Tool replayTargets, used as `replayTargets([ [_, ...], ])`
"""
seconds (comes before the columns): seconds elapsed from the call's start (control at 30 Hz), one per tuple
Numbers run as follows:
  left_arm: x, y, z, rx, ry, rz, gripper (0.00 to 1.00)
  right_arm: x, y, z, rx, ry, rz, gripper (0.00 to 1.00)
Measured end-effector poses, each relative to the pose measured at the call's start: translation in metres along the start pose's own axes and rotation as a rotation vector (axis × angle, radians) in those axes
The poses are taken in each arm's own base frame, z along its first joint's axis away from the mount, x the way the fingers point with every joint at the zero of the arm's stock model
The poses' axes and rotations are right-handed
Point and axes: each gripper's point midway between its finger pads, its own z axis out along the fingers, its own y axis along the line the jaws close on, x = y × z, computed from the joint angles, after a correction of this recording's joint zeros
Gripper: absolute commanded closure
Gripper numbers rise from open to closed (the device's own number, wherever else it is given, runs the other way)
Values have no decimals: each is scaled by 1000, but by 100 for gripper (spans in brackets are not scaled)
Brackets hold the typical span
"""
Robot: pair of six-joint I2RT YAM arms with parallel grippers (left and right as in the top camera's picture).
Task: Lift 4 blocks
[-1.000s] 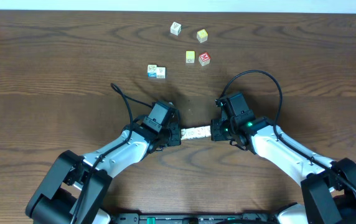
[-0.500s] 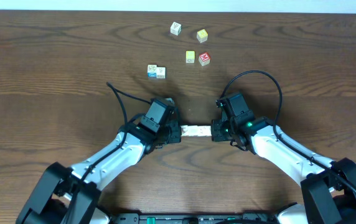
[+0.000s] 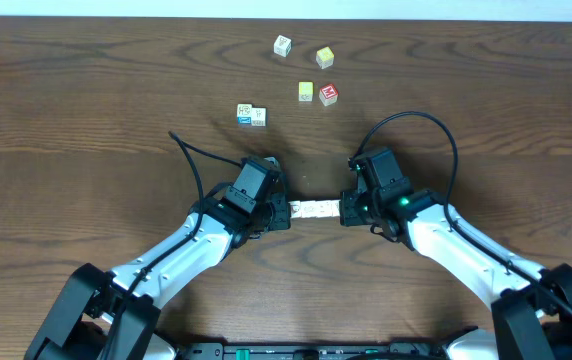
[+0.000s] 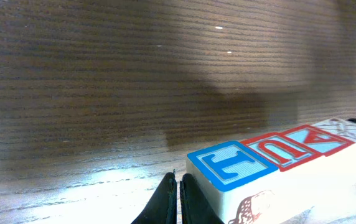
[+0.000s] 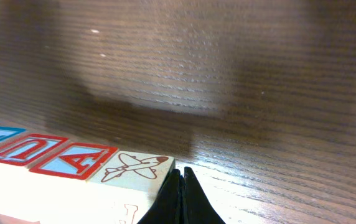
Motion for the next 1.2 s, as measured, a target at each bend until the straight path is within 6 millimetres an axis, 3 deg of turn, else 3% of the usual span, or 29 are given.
replayTargets([
  [0.23,0,0,0,-1,0,0,93,-6,4,-11,-11,-32,-4,99],
  [1.2,-5,-5,-3,5,-7,-13,93,-3,0,-12,8,-19,-2,99],
])
